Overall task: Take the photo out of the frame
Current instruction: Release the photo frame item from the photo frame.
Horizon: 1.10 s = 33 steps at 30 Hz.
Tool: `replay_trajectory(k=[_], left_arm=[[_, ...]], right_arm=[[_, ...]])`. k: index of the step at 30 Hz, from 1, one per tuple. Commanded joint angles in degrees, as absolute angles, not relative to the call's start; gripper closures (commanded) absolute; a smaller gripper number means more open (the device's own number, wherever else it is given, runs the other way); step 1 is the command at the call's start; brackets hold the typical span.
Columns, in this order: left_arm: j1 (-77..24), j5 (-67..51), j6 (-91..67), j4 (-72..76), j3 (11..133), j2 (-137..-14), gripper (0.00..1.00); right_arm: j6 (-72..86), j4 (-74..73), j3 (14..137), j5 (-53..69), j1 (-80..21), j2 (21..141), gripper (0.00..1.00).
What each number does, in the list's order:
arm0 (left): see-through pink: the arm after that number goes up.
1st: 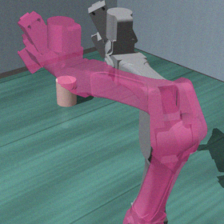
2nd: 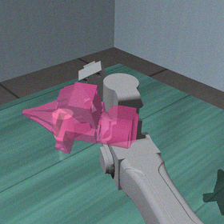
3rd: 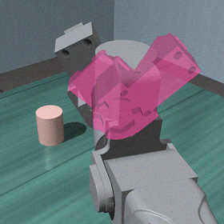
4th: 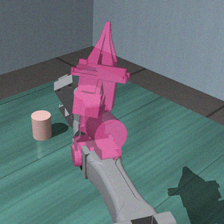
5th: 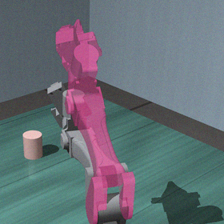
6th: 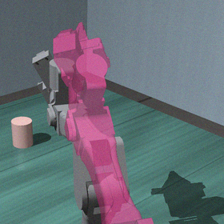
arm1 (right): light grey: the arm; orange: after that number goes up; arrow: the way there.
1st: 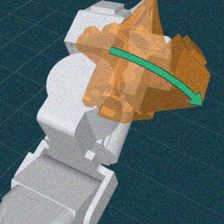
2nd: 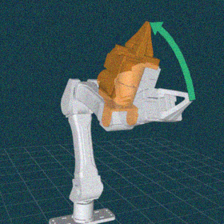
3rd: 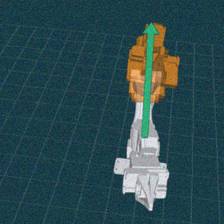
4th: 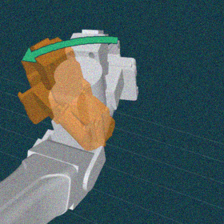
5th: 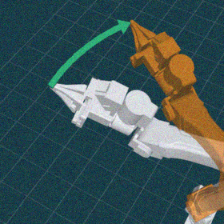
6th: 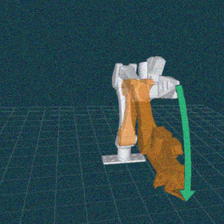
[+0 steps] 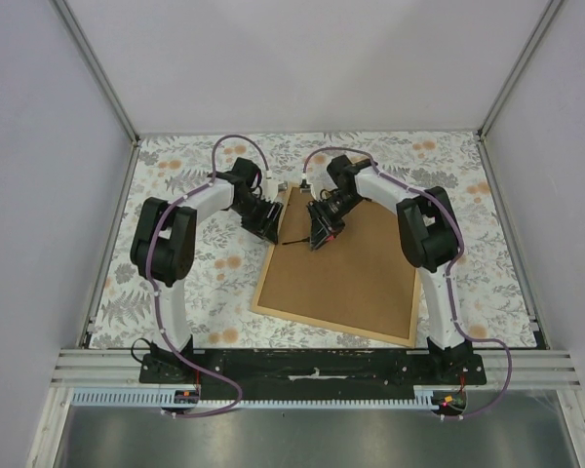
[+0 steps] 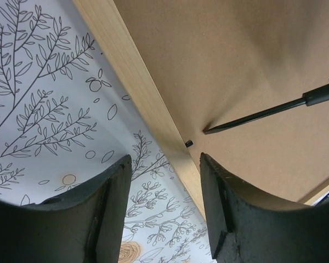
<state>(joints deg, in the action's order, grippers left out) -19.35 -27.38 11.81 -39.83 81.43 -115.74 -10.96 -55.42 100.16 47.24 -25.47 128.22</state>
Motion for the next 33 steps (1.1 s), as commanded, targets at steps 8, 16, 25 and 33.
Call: replay_trajectory(k=[8,16,25,33], left_arm=[[-19.9,-29.8,6.8,-31.7,75.4,-111.7,0.57],[-20.6,-27.3,6.3,-29.9,73.7,-109.5,0.64],[-20.5,-27.1,5.9,-28.7,72.6,-108.9,0.71],[-20.6,-27.2,5.9,-28.5,72.2,-108.6,0.73]], right_arm=[[-9.3,-60.0,105.2,51.6,-25.9,135.4,1.0],[-11.7,-64.5,106.6,55.3,-25.9,137.0,1.0],[-14.0,-66.6,103.9,61.2,-25.0,135.2,1.0],[-12.3,-66.3,105.5,60.4,-24.4,138.1,1.0]])
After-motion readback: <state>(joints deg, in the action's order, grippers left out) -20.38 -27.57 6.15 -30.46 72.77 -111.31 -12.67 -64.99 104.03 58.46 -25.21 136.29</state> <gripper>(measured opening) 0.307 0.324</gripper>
